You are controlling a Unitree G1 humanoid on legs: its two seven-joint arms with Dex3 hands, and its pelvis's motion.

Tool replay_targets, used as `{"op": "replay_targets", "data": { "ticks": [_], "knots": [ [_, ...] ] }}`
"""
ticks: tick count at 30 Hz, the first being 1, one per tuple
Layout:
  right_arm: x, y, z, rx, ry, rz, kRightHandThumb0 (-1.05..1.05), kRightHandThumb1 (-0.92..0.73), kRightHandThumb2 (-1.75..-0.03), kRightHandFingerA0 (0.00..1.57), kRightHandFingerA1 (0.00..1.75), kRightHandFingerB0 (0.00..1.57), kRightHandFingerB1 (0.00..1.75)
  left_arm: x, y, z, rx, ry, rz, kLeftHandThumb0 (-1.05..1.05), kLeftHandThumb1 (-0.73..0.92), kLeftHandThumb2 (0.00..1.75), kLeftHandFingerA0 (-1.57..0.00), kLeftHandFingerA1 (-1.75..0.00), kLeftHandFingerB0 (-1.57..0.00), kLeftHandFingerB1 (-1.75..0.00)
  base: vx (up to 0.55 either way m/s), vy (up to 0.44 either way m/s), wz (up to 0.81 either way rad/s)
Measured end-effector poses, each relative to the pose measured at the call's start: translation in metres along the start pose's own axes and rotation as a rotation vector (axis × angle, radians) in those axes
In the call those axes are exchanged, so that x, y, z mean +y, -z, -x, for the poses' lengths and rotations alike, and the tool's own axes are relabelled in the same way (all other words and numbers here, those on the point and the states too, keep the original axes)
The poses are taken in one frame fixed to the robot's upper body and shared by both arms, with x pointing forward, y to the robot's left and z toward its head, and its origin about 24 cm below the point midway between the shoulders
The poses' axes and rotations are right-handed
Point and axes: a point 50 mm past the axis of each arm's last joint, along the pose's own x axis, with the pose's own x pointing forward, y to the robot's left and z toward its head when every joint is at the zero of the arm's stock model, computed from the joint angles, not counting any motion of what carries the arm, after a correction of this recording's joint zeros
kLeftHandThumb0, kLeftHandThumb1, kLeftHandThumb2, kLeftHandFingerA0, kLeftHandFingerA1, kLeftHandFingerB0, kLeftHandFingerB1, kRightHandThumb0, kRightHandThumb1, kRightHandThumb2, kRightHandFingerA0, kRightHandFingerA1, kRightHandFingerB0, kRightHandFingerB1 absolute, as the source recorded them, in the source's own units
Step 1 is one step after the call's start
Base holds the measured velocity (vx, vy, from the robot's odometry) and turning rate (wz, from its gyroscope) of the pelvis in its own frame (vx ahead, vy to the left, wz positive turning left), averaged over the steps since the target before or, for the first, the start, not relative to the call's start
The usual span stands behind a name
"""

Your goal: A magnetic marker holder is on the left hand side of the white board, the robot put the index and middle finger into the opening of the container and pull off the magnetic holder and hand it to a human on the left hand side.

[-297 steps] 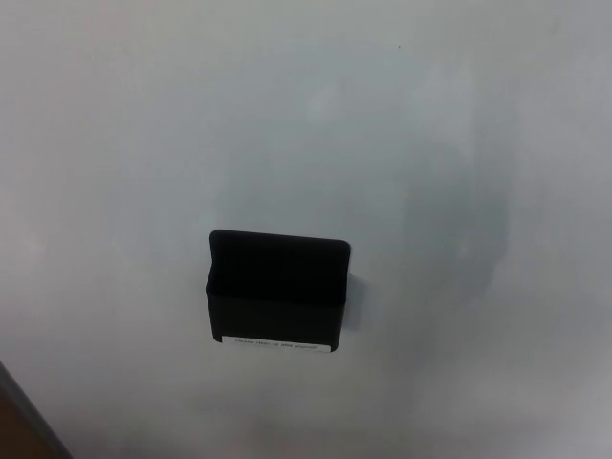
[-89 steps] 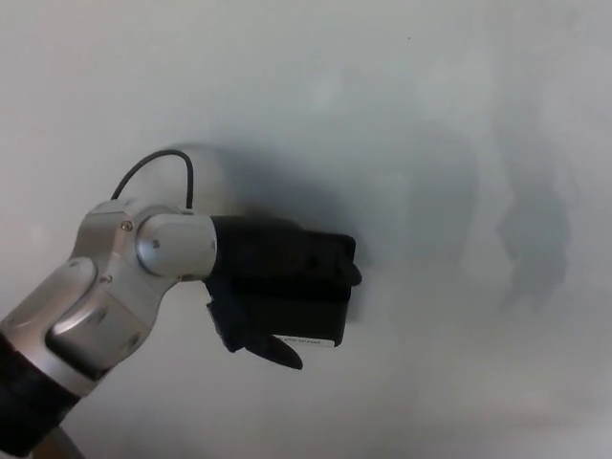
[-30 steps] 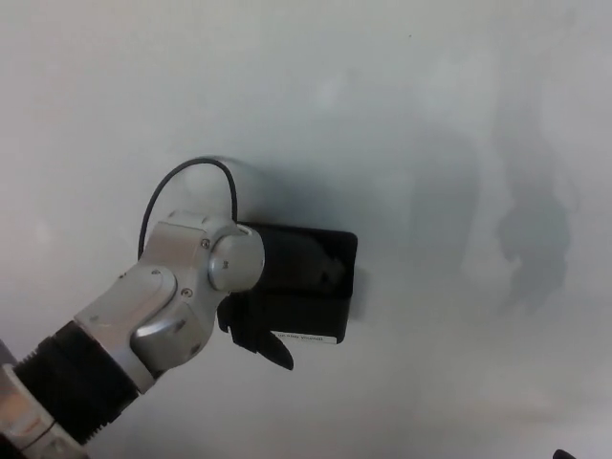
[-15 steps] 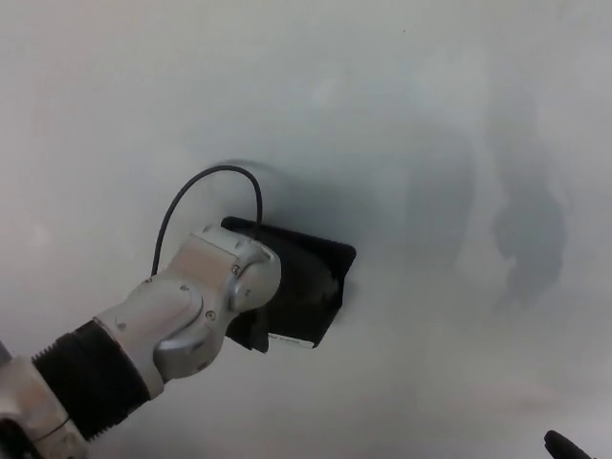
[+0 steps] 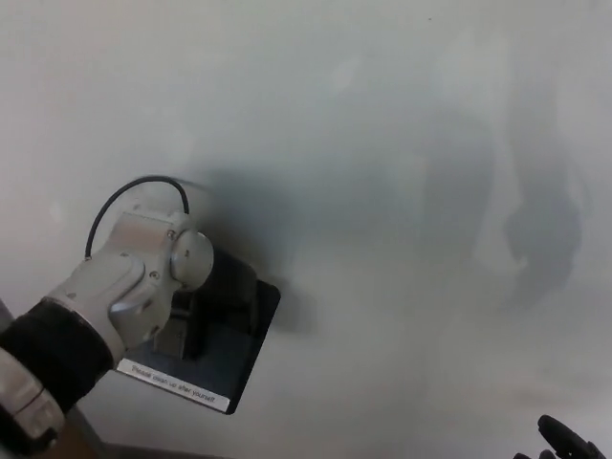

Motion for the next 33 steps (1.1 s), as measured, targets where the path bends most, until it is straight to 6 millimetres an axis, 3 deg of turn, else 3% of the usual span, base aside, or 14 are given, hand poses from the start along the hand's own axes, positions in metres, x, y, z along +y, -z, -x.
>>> {"op": "replay_targets", "data": {
  "ticks": [7, 9, 10, 15, 16, 18, 19, 20, 21, 25, 26, 27, 28, 33],
  "knots": [
    [0.002, -0.002, -0.002, -0.008, -0.004, -0.002, -0.65, -0.76, -0.63, 0.50, 0.54, 0.54, 0.45, 0.001, 0.002, 0.007, -0.105, 0.112, 0.147, -0.11, 0.26, 1.21, -0.92, -1.10, -0.88, -0.84, 0.00, 0.000, 0.00],
    [0.002, -0.002, -0.002, -0.008, -0.004, -0.002, -0.64, -0.77, -0.63, 0.52, 0.55, 0.54, 0.46, 0.001, 0.002, 0.009, -0.131, 0.138, 0.184, -0.19, 0.30, 1.11, -1.00, -1.08, -0.89, -0.89, 0.00, 0.000, 0.00],
    [0.002, -0.002, -0.002, -0.009, -0.005, -0.002, -0.65, -0.76, -0.63, 0.55, 0.55, 0.55, 0.46, 0.000, 0.002, 0.010, -0.151, 0.155, 0.210, -0.25, 0.40, 0.86, -0.97, -1.24, -0.90, -1.00, 0.00, 0.000, 0.00],
    [0.003, -0.001, -0.002, -0.008, -0.005, -0.005, -0.66, -0.74, -0.62, 0.55, 0.56, 0.56, 0.46, -0.013, -0.004, 0.013, -0.279, 0.246, 0.321, -0.32, 0.52, 0.79, -1.04, -1.31, -0.89, -1.20, 0.00, 0.000, 0.00],
    [0.003, -0.001, -0.001, -0.007, -0.005, -0.006, -0.65, -0.75, -0.63, 0.53, 0.56, 0.56, 0.45, -0.015, -0.006, 0.013, -0.298, 0.256, 0.332, -0.36, 0.55, 0.71, -1.03, -1.43, -0.90, -1.14, 0.00, 0.000, 0.00],
    [0.002, 0.002, 0.001, 0.001, -0.001, -0.008, -0.65, -0.75, -0.63, 0.53, 0.56, 0.56, 0.45, -0.025, -0.012, 0.013, -0.380, 0.288, 0.377, -0.36, 0.55, 0.71, -1.03, -1.43, -0.90, -1.14, 0.00, 0.000, 0.00],
    [0.002, 0.002, 0.002, 0.004, 0.000, -0.008, -0.65, -0.74, -0.62, 0.51, 0.52, 0.54, 0.45, -0.028, -0.015, 0.012, -0.406, 0.299, 0.391, -0.52, 0.58, 0.62, -0.89, -1.53, -0.85, -0.76, 0.00, 0.000, 0.00],
    [0.001, 0.004, 0.004, 0.009, 0.001, -0.009, -0.65, -0.74, -0.62, 0.51, 0.52, 0.54, 0.45, -0.035, -0.019, 0.011, -0.451, 0.317, 0.414, -0.52, 0.58, 0.62, -0.89, -1.53, -0.85, -0.76, 0.00, 0.000, 0.00],
    [0.001, 0.005, 0.005, 0.013, 0.003, -0.009, -0.63, -0.75, -0.63, 0.54, 0.52, 0.59, 0.43, -0.039, -0.021, 0.010, -0.477, 0.330, 0.428, -0.65, 0.51, 0.56, -0.87, -1.22, -0.85, -0.61, 0.00, 0.000, 0.00],
    [-0.001, 0.010, 0.011, 0.030, 0.008, -0.013, -0.64, -0.75, -0.63, 0.52, 0.50, 0.57, 0.43, -0.063, -0.036, 0.004, -0.636, 0.401, 0.530, -0.67, 0.53, 0.59, -0.88, -1.31, -0.90, -0.67, 0.00, 0.000, 0.00],
    [0.000, 0.011, 0.011, 0.032, 0.009, -0.014, -0.64, -0.75, -0.63, 0.52, 0.51, 0.59, 0.44, -0.066, -0.038, 0.003, -0.665, 0.410, 0.548, -0.58, 0.48, 0.58, -0.97, -1.51, -0.89, -0.65, 0.00, 0.000, 0.00],
    [0.000, 0.012, 0.012, 0.034, 0.009, -0.015, -0.64, -0.75, -0.63, 0.52, 0.51, 0.59, 0.44, -0.069, -0.040, 0.003, -0.684, 0.416, 0.562, -0.58, 0.48, 0.58, -0.97, -1.51, -0.89, -0.65, 0.00, 0.000, 0.00],
    [0.000, 0.013, 0.013, 0.037, 0.009, -0.017, -0.62, -0.75, -0.63, 0.54, 0.51, 0.60, 0.45, -0.075, -0.043, 0.002, -0.730, 0.429, 0.596, -0.52, 0.50, 0.56, -1.08, -1.14, -0.94, -0.59, 0.00, 0.000, 0.00],
    [0.004, 0.013, 0.014, 0.029, -0.001, -0.026, -0.63, -0.75, -0.63, 0.56, 0.51, 0.58, 0.46, -0.088, -0.049, 0.002, -0.879, 0.451, 0.718, -0.51, 0.55, 0.57, -0.98, -1.08, -0.83, -0.62, 0.00, 0.000, 0.00]
  ]
}}
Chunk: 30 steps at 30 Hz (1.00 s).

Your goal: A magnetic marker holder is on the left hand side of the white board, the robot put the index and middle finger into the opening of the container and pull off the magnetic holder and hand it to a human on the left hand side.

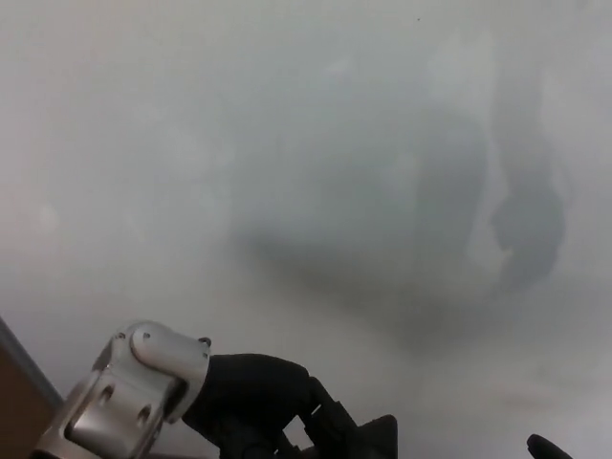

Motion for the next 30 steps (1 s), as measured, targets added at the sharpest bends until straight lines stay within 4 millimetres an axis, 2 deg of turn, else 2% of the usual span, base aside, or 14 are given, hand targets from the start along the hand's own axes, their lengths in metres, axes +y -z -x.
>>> {"op": "replay_targets", "data": {
  "ticks": [1, 5, 8, 10, 11, 13, 14, 15, 16, 18, 23, 24, 27, 30],
  "knots": [
    [0.001, 0.000, 0.000, -0.002, -0.002, -0.001, -0.63, -0.75, -0.62, 0.54, 0.53, 0.58, 0.47, -0.001, 0.001, 0.001, -0.021, 0.000, 0.011, -0.48, 0.64, 0.60, -0.96, -1.07, -0.80, -0.66, 0.00, 0.000, 0.00],
    [0.005, 0.000, 0.000, -0.006, -0.013, -0.008, -0.62, -0.75, -0.63, 0.52, 0.53, 0.55, 0.47, -0.002, 0.004, 0.010, -0.119, -0.024, 0.068, -0.47, 0.72, 0.61, -0.90, -1.02, -0.74, -0.69, 0.00, 0.000, 0.00],
    [0.009, 0.001, 0.000, -0.006, -0.022, -0.017, -0.65, -0.74, -0.63, 0.55, 0.57, 0.62, 0.47, 0.000, 0.009, 0.027, -0.221, -0.079, 0.130, -0.49, 0.80, 0.65, -0.88, -1.23, -0.72, -0.77, 0.00, 0.000, 0.00],
    [0.010, 0.001, 0.000, -0.005, -0.025, -0.020, -0.66, -0.74, -0.63, 0.56, 0.57, 0.63, 0.47, 0.001, 0.013, 0.034, -0.255, -0.104, 0.152, -0.49, 0.82, 0.64, -0.94, -1.24, -0.77, -0.86, 0.00, 0.000, 0.00],
    [0.011, 0.001, -0.001, -0.006, -0.027, -0.021, -0.64, -0.75, -0.63, 0.56, 0.56, 0.61, 0.47, 0.001, 0.016, 0.041, -0.285, -0.128, 0.172, -0.49, 0.85, 0.67, -0.94, -1.37, -0.71, -0.92, 0.00, 0.000, 0.00],
    [0.012, 0.001, -0.001, -0.007, -0.030, -0.022, -0.64, -0.75, -0.63, 0.56, 0.56, 0.61, 0.47, 0.002, 0.020, 0.051, -0.321, -0.163, 0.198, -0.49, 0.85, 0.67, -0.94, -1.37, -0.71, -0.92, 0.00, 0.000, 0.00],
    [0.013, 0.001, -0.001, -0.007, -0.031, -0.023, -0.64, -0.74, -0.62, 0.56, 0.57, 0.61, 0.48, 0.002, 0.022, 0.055, -0.338, -0.181, 0.209, -0.47, 0.82, 0.66, -0.93, -1.34, -0.64, -0.73, 0.00, 0.000, 0.00],
    [0.013, 0.001, -0.001, -0.007, -0.032, -0.023, -0.64, -0.74, -0.62, 0.56, 0.57, 0.61, 0.48, 0.002, 0.024, 0.060, -0.357, -0.199, 0.219, -0.47, 0.82, 0.66, -0.93, -1.34, -0.64, -0.73, 0.00, 0.000, 0.00],
    [0.014, 0.001, -0.002, -0.008, -0.034, -0.023, -0.61, -0.74, -0.62, 0.56, 0.57, 0.59, 0.50, 0.001, 0.029, 0.071, -0.403, -0.244, 0.243, -0.48, 0.78, 0.65, -0.90, -1.33, -0.67, -0.60, 0.00, 0.000, 0.00],
    [0.014, 0.001, -0.002, -0.009, -0.036, -0.024, -0.61, -0.75, -0.62, 0.55, 0.55, 0.58, 0.50, 0.000, 0.034, 0.083, -0.451, -0.291, 0.269, -0.46, 0.72, 0.63, -0.83, -1.32, -0.74, -0.62, 0.00, 0.000, 0.00],
    [0.016, 0.000, -0.003, -0.012, -0.044, -0.023, -0.61, -0.76, -0.63, 0.53, 0.56, 0.59, 0.51, -0.002, 0.047, 0.116, -0.542, -0.409, 0.320, -0.48, 0.72, 0.63, -0.85, -1.29, -0.78, -0.65, 0.00, 0.000, 0.00],
    [0.016, -0.001, -0.004, -0.013, -0.046, -0.022, -0.61, -0.76, -0.63, 0.53, 0.56, 0.59, 0.51, -0.004, 0.052, 0.131, -0.582, -0.462, 0.344, -0.48, 0.72, 0.63, -0.85, -1.29, -0.78, -0.65, 0.00, 0.000, 0.00],
    [0.017, -0.001, -0.004, -0.015, -0.049, -0.022, -0.61, -0.77, -0.63, 0.52, 0.58, 0.57, 0.50, -0.008, 0.061, 0.154, -0.654, -0.544, 0.381, -0.48, 0.68, 0.62, -0.87, -1.29, -0.76, -0.54, 0.00, 0.000, 0.00],
    [0.018, -0.002, -0.005, -0.017, -0.052, -0.022, -0.61, -0.78, -0.63, 0.53, 0.58, 0.57, 0.50, -0.013, 0.068, 0.170, -0.722, -0.599, 0.413, -0.49, 0.70, 0.62, -0.87, -1.26, -0.78, -0.55, 0.00, 0.000, 0.00]
  ]
}}
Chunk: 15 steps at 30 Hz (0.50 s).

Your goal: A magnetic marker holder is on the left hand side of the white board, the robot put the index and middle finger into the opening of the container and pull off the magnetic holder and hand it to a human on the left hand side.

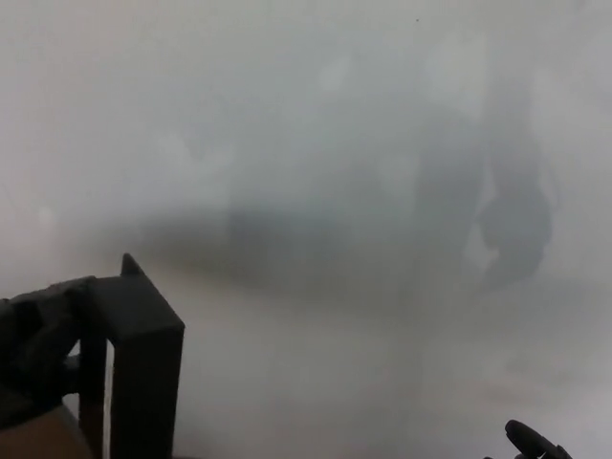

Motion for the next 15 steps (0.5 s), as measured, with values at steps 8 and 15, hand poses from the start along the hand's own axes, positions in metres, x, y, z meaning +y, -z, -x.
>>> {"op": "replay_targets", "data": {
  "ticks": [8, 15],
  "knots": [
    [0.004, -0.002, -0.003, -0.005, -0.017, 0.003, -0.62, -0.77, -0.63, 0.52, 0.56, 0.56, 0.51, 0.011, -0.013, 0.043, -0.232, -0.109, 0.110, -0.47, 0.73, 0.63, -0.98, -1.26, -0.76, -0.64, 0.00, 0.000, 0.00],
    [0.007, -0.002, -0.005, 0.001, -0.031, 0.007, -0.60, -0.78, -0.63, 0.53, 0.57, 0.55, 0.50, 0.011, -0.017, 0.069, -0.397, -0.156, 0.166, -0.52, 0.80, 0.64, -1.00, -1.32, -0.71, -0.89, 0.00, 0.000, 0.00]
  ]
}}
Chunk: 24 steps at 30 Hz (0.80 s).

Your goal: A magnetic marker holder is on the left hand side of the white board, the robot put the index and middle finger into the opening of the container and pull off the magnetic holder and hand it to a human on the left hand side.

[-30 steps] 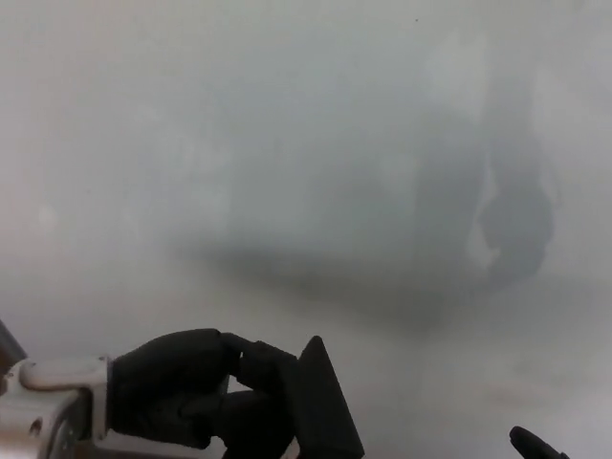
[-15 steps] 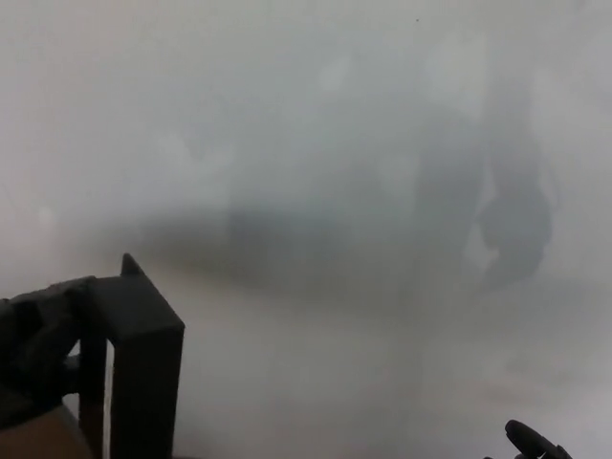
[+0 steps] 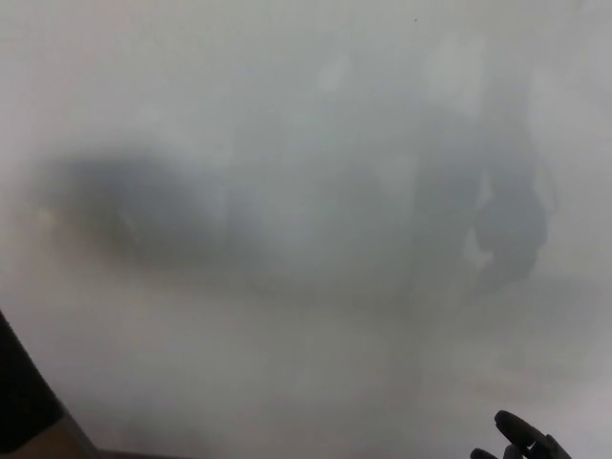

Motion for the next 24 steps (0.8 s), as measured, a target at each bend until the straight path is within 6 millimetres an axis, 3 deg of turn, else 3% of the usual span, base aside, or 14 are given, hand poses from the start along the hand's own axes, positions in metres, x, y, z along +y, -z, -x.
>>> {"op": "replay_targets", "data": {
  "ticks": [4, 5, 8, 11, 16, 20, 24],
  "knots": [
    [-0.001, 0.001, 0.001, 0.011, 0.000, 0.001, -0.63, -0.76, -0.63, 0.53, 0.58, 0.59, 0.51, 0.000, -0.002, 0.011, -0.106, -0.021, 0.054, -0.52, 0.80, 0.65, -0.96, -1.35, -0.71, -0.93, 0.00, 0.000, 0.00],
    [-0.001, 0.002, 0.001, 0.013, 0.000, 0.002, -0.60, -0.76, -0.63, 0.55, 0.59, 0.58, 0.51, 0.000, -0.002, 0.012, -0.118, -0.023, 0.063, -0.52, 0.79, 0.65, -0.95, -1.32, -0.68, -0.69, 0.00, 0.000, 0.00],
    [-0.001, 0.002, 0.001, 0.019, 0.001, 0.003, -0.59, -0.76, -0.63, 0.55, 0.61, 0.58, 0.52, -0.001, 0.000, 0.016, -0.161, -0.020, 0.111, -0.53, 0.79, 0.63, -0.93, -1.33, -0.71, -0.70, 0.00, 0.000, 0.00],
    [-0.002, 0.003, 0.001, 0.024, 0.002, 0.004, -0.60, -0.77, -0.63, 0.55, 0.61, 0.57, 0.51, -0.004, 0.006, 0.016, -0.183, -0.007, 0.157, -0.52, 0.80, 0.63, -0.98, -1.29, -0.81, -0.88, 0.00, 0.000, 0.00],
    [-0.004, 0.006, 0.003, 0.041, 0.003, 0.008, -0.59, -0.77, -0.63, 0.54, 0.59, 0.56, 0.52, -0.013, 0.021, 0.014, -0.183, 0.024, 0.238, -0.49, 0.76, 0.62, -1.02, -1.23, -0.89, -0.85, 0.00, 0.000, 0.00],
    [-0.007, 0.008, 0.006, 0.059, 0.010, 0.015, -0.61, -0.76, -0.63, 0.52, 0.57, 0.56, 0.50, -0.022, 0.035, 0.007, -0.165, 0.058, 0.308, -0.49, 0.79, 0.64, -0.99, -1.14, -0.85, -0.84, 0.00, 0.000, 0.00],
    [-0.012, 0.010, 0.008, 0.069, 0.015, 0.026, -0.60, -0.76, -0.63, 0.54, 0.57, 0.57, 0.51, -0.030, 0.044, -0.003, -0.150, 0.099, 0.368, -0.46, 0.77, 0.62, -0.99, -1.17, -0.87, -0.82, 0.00, 0.000, 0.00]
  ]
}}
